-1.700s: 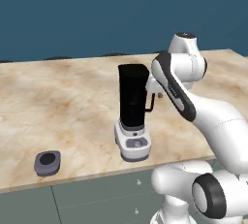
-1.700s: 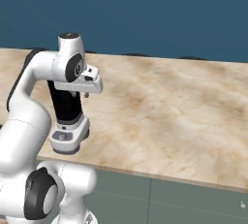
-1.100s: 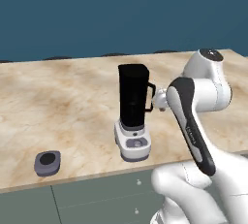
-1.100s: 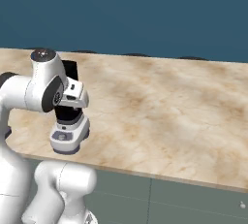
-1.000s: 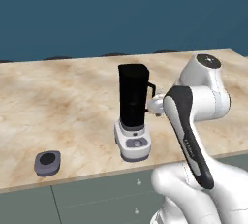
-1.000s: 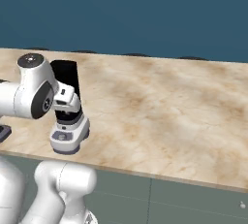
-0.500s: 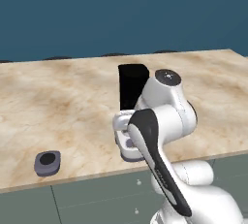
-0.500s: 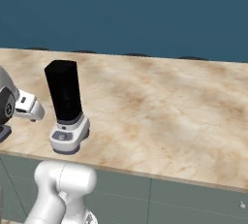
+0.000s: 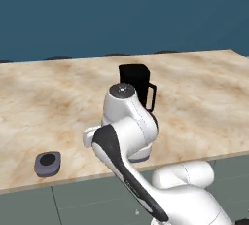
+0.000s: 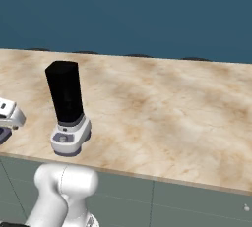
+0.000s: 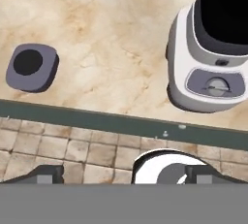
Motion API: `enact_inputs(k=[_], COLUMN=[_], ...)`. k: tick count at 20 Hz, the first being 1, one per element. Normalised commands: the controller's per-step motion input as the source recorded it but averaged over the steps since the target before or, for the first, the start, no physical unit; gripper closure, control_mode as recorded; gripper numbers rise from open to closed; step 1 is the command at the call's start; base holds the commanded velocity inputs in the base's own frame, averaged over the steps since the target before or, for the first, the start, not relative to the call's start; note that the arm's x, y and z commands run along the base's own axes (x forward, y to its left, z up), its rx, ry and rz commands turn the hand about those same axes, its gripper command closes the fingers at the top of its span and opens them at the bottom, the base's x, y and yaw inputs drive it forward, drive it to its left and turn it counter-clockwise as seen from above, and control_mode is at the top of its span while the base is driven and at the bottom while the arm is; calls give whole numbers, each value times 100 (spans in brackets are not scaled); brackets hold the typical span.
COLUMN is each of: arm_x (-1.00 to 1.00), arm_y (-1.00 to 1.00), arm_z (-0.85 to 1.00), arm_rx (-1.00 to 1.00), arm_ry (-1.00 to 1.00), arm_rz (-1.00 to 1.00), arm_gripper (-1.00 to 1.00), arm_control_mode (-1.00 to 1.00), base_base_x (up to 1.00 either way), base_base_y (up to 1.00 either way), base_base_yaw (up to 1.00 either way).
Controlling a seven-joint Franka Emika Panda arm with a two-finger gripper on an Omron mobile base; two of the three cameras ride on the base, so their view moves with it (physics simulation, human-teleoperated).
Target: Close the lid blender by securely placing the lid on top.
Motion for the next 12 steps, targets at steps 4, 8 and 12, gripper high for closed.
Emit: enact_inputs(k=[4,8,12], arm_x=[-13,-3,13], arm_y=[82,98,89], arm_z=[-37,-19,-11], arm_rx=[-31,-26,-10], arm_ry=[-9,2,4], arm_rz=[8,18,12], arm_gripper=[-100,-100,-100], arm_control_mode=[-100,-100,-100], base_base_x=[0,0,0], base_base_y=[0,0,0], base_base_yaw=[0,0,0])
